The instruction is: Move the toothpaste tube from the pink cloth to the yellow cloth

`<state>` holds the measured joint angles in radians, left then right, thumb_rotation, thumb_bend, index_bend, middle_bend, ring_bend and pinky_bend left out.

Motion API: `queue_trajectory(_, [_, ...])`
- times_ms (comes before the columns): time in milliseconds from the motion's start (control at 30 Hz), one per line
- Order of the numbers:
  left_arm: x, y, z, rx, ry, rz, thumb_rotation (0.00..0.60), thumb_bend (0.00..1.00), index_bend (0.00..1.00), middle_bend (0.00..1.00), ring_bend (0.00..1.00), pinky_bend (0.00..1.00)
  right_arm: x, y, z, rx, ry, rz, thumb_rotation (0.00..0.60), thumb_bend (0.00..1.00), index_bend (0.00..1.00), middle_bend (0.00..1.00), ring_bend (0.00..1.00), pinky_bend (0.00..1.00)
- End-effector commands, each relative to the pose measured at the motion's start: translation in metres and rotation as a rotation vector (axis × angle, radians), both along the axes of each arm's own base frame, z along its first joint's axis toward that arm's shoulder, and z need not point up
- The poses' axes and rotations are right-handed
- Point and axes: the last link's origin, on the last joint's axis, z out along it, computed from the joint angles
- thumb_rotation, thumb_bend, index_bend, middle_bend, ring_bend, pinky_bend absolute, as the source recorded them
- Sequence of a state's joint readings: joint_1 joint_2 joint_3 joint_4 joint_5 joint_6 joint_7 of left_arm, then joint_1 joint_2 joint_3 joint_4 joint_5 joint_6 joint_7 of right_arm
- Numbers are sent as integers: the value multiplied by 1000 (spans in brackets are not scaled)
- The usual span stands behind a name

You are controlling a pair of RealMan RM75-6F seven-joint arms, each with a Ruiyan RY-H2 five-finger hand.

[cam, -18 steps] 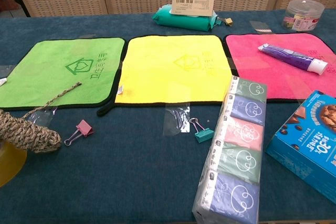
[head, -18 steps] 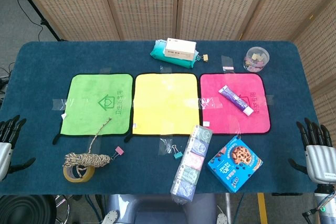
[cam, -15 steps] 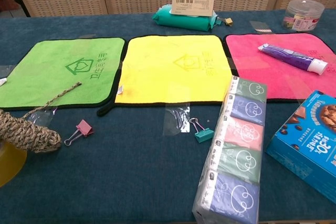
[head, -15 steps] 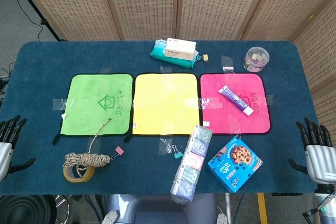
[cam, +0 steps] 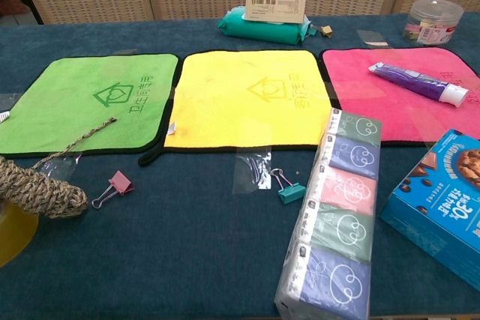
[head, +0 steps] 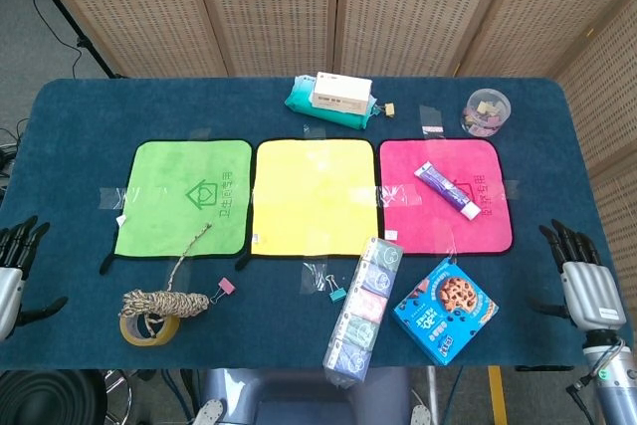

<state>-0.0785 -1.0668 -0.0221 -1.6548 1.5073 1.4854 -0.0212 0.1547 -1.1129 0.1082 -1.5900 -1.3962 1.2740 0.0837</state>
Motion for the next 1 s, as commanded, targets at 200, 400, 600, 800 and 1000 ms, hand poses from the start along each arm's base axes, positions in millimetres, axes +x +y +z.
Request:
queue_trajectory(200, [-2, 5, -1, 0, 6, 19, 600, 0, 0, 0, 0, 0, 16, -67, -5, 113, -244, -58, 600, 0, 0, 0, 0, 0])
queue_trajectory(400, [-3, 9, -2, -7, 19, 31, 600, 0, 0, 0, 0, 0, 26, -107, -18, 160, -353, -117, 600, 0, 0, 0, 0, 0])
queue_trajectory(600, [-4, 10, 1, -6, 6, 34, 600, 0, 0, 0, 0, 0, 26, -126, -34, 192, -427, -197, 600, 0, 0, 0, 0, 0])
queue_trajectory(800, [-5, 9, 4, -8, -3, 32, 600, 0, 0, 0, 0, 0, 29, -136, -54, 205, -560, -267, 600, 0, 0, 0, 0, 0])
queue_trajectory(1000, [-5, 9, 6, -6, -10, 28, 600, 0, 0, 0, 0, 0, 31, -147, -72, 223, -600, -307, 600, 0, 0, 0, 0, 0])
